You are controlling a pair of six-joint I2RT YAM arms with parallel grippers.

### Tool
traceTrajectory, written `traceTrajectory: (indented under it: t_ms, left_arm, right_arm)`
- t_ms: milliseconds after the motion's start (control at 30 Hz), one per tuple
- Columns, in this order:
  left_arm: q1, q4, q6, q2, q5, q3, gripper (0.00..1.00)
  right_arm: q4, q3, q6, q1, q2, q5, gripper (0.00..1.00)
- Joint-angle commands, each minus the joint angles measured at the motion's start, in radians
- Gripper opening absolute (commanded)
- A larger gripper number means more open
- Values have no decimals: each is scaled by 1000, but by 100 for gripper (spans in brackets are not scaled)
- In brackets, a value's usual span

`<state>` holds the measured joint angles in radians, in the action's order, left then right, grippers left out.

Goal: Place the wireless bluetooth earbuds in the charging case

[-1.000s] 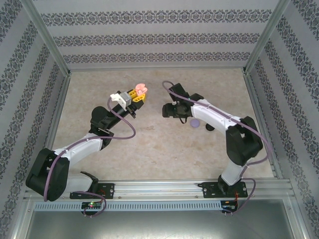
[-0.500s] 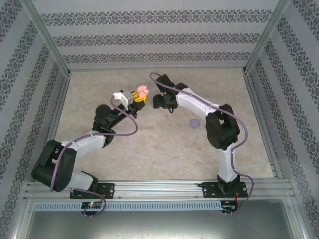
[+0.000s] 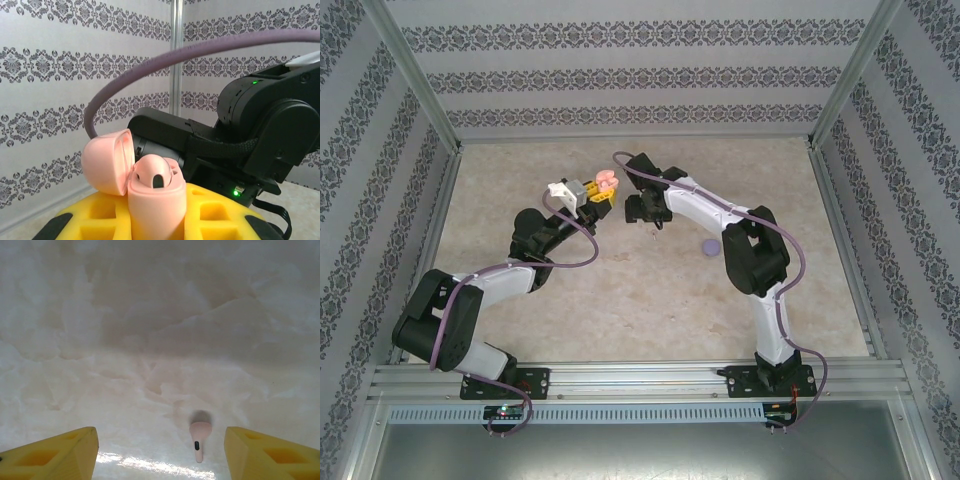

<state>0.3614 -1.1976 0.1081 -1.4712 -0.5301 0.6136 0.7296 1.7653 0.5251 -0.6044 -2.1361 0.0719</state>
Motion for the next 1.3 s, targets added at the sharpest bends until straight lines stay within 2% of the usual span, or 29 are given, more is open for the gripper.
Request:
traceTrajectory:
  t_ms: [0, 567, 1267]
  left_arm:
    - [-16, -81, 22, -2, -7, 23, 0]
    - [-20, -108, 31, -5, -6, 7, 0]
    - [-21, -132, 41, -17, -4, -3, 0]
  right_arm:
    - [29, -7, 0, -19, -10, 37, 68]
    - [10, -110, 91, -24, 2, 104, 67]
    - [14, -138, 136, -25, 6, 140, 65]
